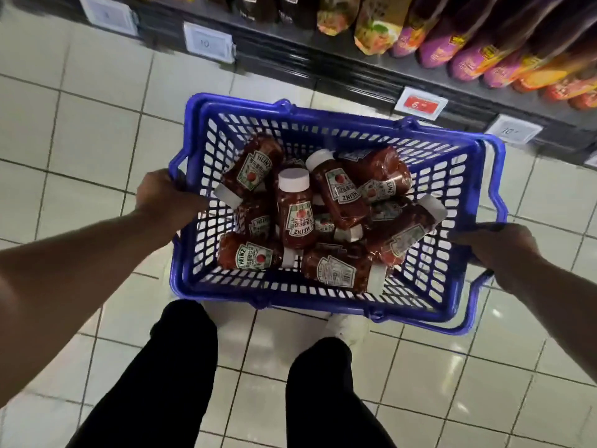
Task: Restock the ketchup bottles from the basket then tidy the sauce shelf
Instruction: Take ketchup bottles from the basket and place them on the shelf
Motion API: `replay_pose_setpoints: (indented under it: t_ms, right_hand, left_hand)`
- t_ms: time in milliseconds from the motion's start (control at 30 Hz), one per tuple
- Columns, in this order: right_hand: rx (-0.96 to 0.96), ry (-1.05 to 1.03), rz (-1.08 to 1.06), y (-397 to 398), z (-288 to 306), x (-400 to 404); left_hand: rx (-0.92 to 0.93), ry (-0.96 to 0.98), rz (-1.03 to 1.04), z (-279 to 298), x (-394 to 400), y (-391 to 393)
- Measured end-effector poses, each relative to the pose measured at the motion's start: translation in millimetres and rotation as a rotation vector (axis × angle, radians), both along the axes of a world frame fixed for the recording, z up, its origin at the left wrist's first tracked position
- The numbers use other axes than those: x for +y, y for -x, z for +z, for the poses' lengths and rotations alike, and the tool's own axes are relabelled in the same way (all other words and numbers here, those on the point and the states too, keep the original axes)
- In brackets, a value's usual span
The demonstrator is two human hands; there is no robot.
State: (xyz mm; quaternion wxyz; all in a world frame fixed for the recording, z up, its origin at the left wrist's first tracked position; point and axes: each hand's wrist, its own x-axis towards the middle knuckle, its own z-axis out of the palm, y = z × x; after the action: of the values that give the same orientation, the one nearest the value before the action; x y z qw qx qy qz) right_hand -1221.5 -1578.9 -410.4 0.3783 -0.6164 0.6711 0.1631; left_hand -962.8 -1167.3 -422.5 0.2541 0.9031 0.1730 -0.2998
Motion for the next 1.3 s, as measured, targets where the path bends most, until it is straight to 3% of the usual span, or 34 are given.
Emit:
replay_pose_setpoints:
  t_ms: [200, 367, 467, 600, 667, 733, 800, 900, 1033, 1300]
  right_hand:
    - [-0.097, 0.028, -0.025, -16.3, -9.9, -12.6]
    - [-0.039, 0.019, -0.049, -22.4, 4.6, -2.1]
    - [0.044, 0.158, 0.020, -28.0, 21.3, 4.9]
    - [-0.119, 0.447, 0.159, -34.3, 50.6, 30.7]
    - [-0.172, 0.378, 0.215, -38.5, 55.4, 50.7]
    - [-0.132, 0.210, 0.208, -42.9, 48.7, 72.1]
    - [-0.089, 0.054, 0.138, -45.2, 33.5, 89.0]
    - [-0.047, -0.047, -0.067, -53.0, 7.5, 101.4]
    - [-0.094, -0.072, -0.206, -67.8, -29.0, 105.0]
    - [-0.194, -0.005, -0.318, -57.5, -52.0, 106.9]
  left_hand:
    - [-0.104, 0.031, -0.052, -8.9, -24.2, -43.8]
    - [-0.070, 0.032, -0.135, 2.2, -17.9, -43.0]
    - [-0.041, 0.050, -0.162, 17.7, -20.1, -36.4]
    - [-0.384, -0.023, -0.270, 38.4, -30.2, -10.9]
    - [-0.493, 0.041, -0.411, 43.4, -45.4, 10.7]
    - [-0.367, 0.142, -0.470, 39.5, -66.4, 33.4]
    - [-0.106, 0.199, -0.489, 27.5, -88.7, 53.3]
    - [0.093, 0.238, -0.353, 1.9, -116.4, 70.9]
    - [0.037, 0.219, -0.181, -31.4, -143.4, 74.8]
    - [-0.087, 0.170, -0.251, -40.3, -139.1, 66.5]
